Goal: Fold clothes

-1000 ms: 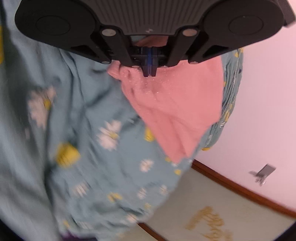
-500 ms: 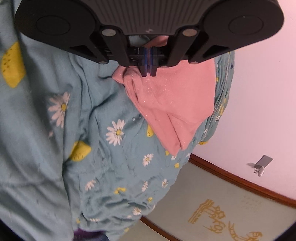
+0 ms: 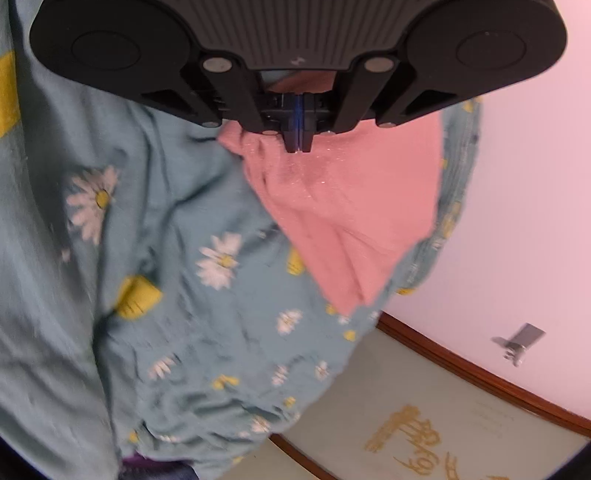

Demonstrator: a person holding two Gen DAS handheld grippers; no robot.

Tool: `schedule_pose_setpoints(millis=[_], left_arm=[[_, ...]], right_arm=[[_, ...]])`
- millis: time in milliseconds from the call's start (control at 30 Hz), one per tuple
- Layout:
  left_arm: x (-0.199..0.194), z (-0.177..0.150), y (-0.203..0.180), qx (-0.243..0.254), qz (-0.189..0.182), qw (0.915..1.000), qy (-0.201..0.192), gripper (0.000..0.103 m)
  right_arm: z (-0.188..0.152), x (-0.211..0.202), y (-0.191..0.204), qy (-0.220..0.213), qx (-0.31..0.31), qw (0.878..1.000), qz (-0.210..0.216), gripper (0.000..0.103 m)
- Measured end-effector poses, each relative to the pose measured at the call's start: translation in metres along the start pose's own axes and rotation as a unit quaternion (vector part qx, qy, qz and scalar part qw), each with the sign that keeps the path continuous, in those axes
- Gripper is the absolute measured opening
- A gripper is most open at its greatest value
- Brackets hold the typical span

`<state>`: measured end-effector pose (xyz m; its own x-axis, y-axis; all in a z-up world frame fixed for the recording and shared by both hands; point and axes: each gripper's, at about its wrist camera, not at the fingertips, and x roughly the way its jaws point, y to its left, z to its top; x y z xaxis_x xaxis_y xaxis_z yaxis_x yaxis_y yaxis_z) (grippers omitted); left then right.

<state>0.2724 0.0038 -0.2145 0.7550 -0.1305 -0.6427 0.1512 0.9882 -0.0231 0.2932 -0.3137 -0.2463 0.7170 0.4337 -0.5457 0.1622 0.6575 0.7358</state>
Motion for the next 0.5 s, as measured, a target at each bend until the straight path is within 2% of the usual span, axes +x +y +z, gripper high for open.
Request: schedule_pose_setpoints(millis=[33, 167, 300, 333, 367, 433, 500], left_arm=[[0.002, -0.001, 0.004, -0.011, 0.005, 0.9999, 0.003, 0.092], [-0.003, -0.004, 0.005, 0.004, 0.025, 0.9996, -0.011, 0.092], [0.001, -0.01, 0.026, -0.047, 0.011, 0.9987, 0.016, 0.092], [0.002, -0.012, 0.032, -0.058, 0.014, 0.9979, 0.023, 0.072], [0.001, -0.013, 0.042, -0.081, 0.019, 0.9962, 0.025, 0.066], [-0.003, -0.014, 0.059, -0.122, 0.027, 0.9918, 0.027, 0.062], [-0.014, -0.008, 0.057, -0.125, 0.017, 0.9917, 0.024, 0.058]], right_arm=[[-0.002, 0.003, -0.001, 0.0, -0.007, 1.0, -0.003, 0.0], [-0.004, 0.004, 0.0, 0.002, -0.028, 1.0, -0.005, 0.0], [-0.003, 0.003, -0.007, 0.003, -0.008, 1.0, 0.001, 0.0], [-0.004, 0.003, -0.007, 0.001, -0.009, 1.0, -0.002, 0.0], [-0.004, 0.002, -0.007, -0.001, -0.011, 1.0, -0.006, 0.0], [-0.005, 0.002, -0.007, -0.006, -0.015, 1.0, -0.011, 0.0], [-0.005, 0.0, -0.007, -0.008, 0.003, 1.0, -0.007, 0.0]])
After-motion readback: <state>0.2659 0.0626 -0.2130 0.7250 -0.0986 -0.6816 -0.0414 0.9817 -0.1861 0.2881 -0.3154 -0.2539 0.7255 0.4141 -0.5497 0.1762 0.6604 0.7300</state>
